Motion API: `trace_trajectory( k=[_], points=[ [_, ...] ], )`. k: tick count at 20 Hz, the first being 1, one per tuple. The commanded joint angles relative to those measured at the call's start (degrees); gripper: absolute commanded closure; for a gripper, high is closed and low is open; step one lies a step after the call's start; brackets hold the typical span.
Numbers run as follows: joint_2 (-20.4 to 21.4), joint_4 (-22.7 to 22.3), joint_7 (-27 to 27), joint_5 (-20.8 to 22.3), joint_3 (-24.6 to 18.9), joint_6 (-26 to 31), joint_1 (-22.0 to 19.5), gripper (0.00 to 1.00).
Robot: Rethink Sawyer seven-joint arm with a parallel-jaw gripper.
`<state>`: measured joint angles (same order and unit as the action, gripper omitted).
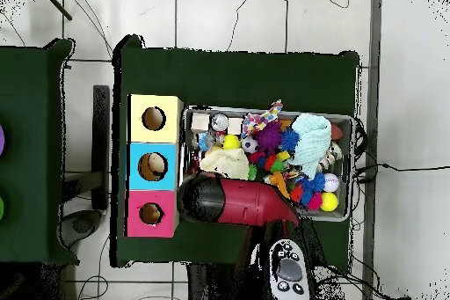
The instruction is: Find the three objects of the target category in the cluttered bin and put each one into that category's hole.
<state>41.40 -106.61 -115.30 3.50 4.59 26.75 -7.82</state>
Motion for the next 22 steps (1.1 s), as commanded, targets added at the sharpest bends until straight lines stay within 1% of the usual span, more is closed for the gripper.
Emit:
trace_trajectory(
  k=[1, 7, 13, 14, 22],
  points=[
    [0.7, -2.9, -4.1, -2.2, -6.4, 1.0, -2.0, 1.0],
    [0.2, -3.7, -2.0, -2.5, -9.6, -0.4, -4.6, 1.0],
    [-1.0, -3.5, 0.8, -1.5, -14.1, -1.0, -8.1, 1.0],
    [-1.1, -3.8, 0.6, -0.9, -15.3, -1.8, -9.1, 0.0],
    [-1.3, -3.0, -0.4, 1.7, -14.4, -2.7, -8.6, 0.0]
  ],
)
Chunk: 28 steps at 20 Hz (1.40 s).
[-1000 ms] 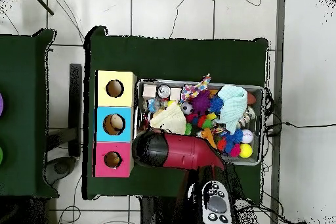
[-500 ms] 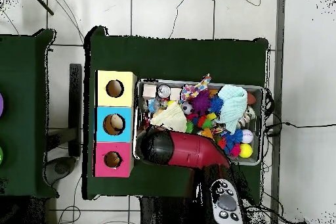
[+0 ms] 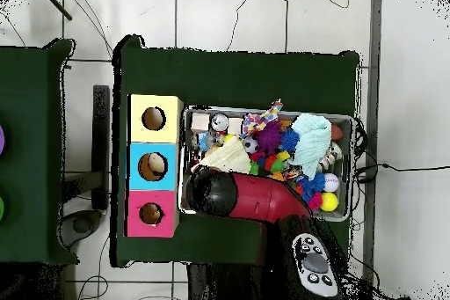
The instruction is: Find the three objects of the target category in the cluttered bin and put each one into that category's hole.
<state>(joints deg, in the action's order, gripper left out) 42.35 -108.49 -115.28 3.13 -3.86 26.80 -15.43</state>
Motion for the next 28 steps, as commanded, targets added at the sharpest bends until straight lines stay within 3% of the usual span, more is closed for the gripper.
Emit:
trace_trajectory(
  k=[1, 4, 10, 18, 28],
  points=[
    [-2.4, -0.8, -0.4, 2.6, -5.5, -3.2, -0.8, 0.0],
    [-3.9, 2.0, -0.3, 6.0, -1.5, -4.0, 0.3, 0.0],
    [-7.1, 6.6, 6.0, 13.9, 0.0, -4.5, -6.4, 0.0],
    [-9.0, 11.2, 13.0, 21.1, -8.1, -2.2, -16.8, 0.0],
    [-11.8, 14.9, 14.7, 27.5, -15.4, -1.2, -23.6, 0.0]
  ],
)
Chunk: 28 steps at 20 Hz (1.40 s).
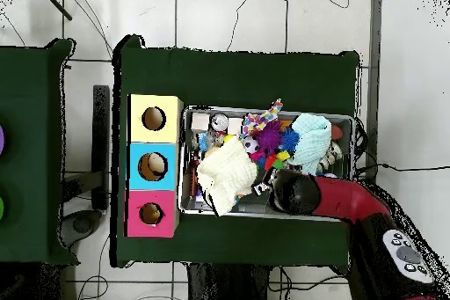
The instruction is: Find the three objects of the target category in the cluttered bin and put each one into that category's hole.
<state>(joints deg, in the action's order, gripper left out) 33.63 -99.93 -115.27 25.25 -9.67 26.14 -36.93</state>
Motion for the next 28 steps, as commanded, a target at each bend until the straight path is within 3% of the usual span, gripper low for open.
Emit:
trace_trajectory(
  k=[1, 13, 28],
  points=[
    [-3.4, 6.9, 14.9, 6.0, -10.1, -0.3, -2.6, 0.0],
    [-10.9, 20.1, 27.6, 11.6, -19.1, 8.5, -9.2, 0.0],
    [-11.7, 21.7, 29.8, 13.4, -22.0, 10.7, -11.3, 0.0]
  ],
)
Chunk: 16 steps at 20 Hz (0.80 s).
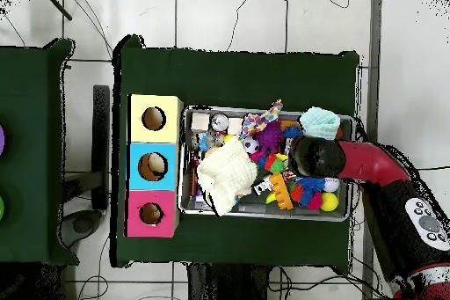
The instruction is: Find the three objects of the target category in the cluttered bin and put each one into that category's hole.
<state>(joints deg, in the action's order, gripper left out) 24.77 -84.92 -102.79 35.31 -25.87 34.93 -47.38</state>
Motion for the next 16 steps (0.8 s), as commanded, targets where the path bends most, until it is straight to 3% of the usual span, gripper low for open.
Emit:
trace_trajectory(
  k=[1, 7, 12, 16],
  points=[
    [-3.1, 7.0, 17.4, 3.4, -6.0, 2.1, -0.9, 0.0],
    [-5.3, 5.1, 14.7, 3.9, -5.5, 1.4, -1.0, 0.0],
    [-9.1, -1.0, 1.1, 3.8, -2.9, -8.0, 3.6, 0.0],
    [-11.3, -3.8, -8.5, 1.2, -1.6, -14.4, 7.4, 0.0]
  ],
)
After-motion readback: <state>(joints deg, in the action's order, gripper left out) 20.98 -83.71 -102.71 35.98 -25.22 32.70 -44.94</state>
